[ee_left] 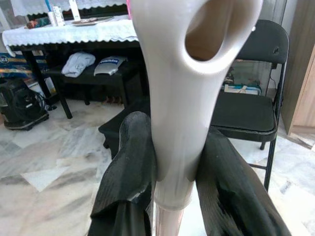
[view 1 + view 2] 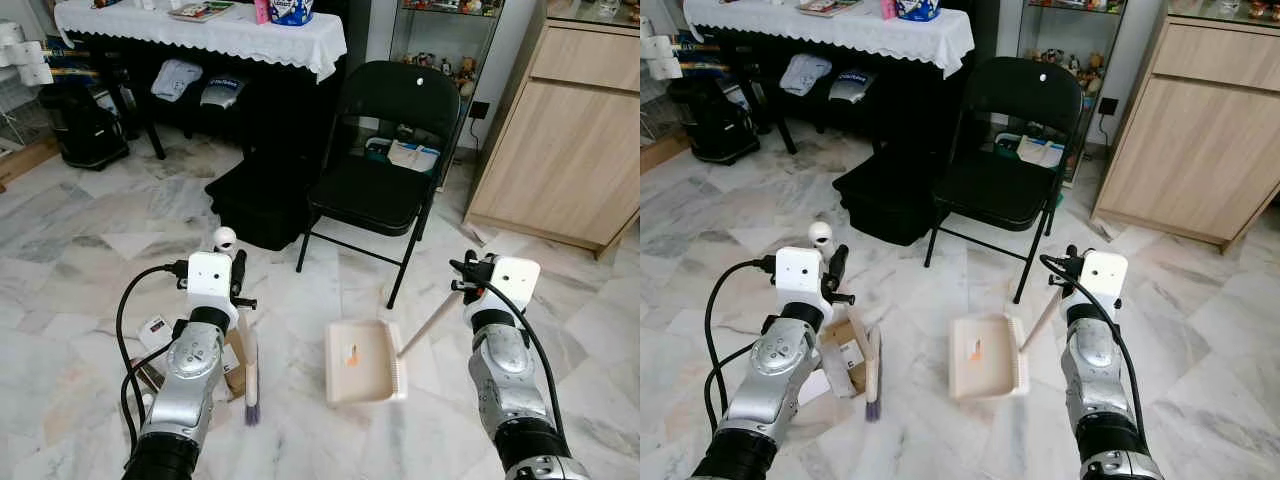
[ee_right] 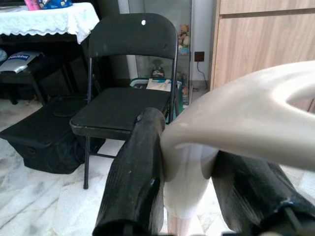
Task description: Sweep floor
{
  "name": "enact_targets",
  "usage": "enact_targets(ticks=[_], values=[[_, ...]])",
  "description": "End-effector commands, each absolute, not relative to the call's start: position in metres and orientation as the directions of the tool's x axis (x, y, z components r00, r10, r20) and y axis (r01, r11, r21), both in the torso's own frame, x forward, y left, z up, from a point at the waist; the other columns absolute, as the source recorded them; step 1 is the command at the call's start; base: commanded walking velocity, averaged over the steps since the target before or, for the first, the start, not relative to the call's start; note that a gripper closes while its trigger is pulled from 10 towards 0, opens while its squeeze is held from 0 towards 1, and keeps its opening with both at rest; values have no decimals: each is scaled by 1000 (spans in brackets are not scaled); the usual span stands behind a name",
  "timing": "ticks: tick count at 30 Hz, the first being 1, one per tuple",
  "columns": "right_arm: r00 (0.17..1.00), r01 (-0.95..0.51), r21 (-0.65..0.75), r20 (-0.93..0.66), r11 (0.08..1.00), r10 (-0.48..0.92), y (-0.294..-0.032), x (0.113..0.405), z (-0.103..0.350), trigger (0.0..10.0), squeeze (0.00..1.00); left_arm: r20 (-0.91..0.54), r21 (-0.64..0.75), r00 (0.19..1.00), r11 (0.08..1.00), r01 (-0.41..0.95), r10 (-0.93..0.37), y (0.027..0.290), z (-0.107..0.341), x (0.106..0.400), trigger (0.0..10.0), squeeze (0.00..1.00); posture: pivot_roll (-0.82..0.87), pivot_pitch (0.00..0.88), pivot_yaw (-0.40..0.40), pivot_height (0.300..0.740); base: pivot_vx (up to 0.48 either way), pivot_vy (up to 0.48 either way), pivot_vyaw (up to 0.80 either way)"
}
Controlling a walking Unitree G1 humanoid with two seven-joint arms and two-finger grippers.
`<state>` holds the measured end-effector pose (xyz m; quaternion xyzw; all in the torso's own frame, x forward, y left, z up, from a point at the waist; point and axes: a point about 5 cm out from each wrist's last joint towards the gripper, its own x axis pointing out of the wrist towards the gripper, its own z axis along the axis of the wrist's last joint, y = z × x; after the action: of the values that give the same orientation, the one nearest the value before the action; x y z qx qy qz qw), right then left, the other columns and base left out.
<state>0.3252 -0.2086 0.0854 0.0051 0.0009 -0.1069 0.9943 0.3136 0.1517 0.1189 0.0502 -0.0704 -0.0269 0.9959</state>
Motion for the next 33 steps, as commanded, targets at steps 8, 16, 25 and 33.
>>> enact_targets(ticks=[8, 16, 25, 33], values=[[976, 206, 29, 63, 978, -207, -204, 332, 103, 10000, 0, 223, 114, 973, 993, 35, -60, 152, 136, 316, 10000, 0, 79, 32, 5, 740, 0, 244, 0], [976, 210, 29, 60, 977, -212, -204, 332, 103, 10000, 0, 229, 111, 972, 993, 36, -61, 152, 136, 316, 10000, 0, 77, 22, 6, 740, 0, 368, 0], [976, 206, 24, 67, 978, -207, -204, 332, 104, 10000, 0, 364, 94, 929, 995, 40, -71, 148, 175, 319, 10000, 0, 75, 12, 2, 740, 0, 399, 0], [975, 208, 22, 77, 978, -209, -203, 333, 107, 10000, 0, 504, 83, 862, 997, 3, -44, 152, 220, 322, 10000, 0, 76, 16, 0, 740, 0, 396, 0]])
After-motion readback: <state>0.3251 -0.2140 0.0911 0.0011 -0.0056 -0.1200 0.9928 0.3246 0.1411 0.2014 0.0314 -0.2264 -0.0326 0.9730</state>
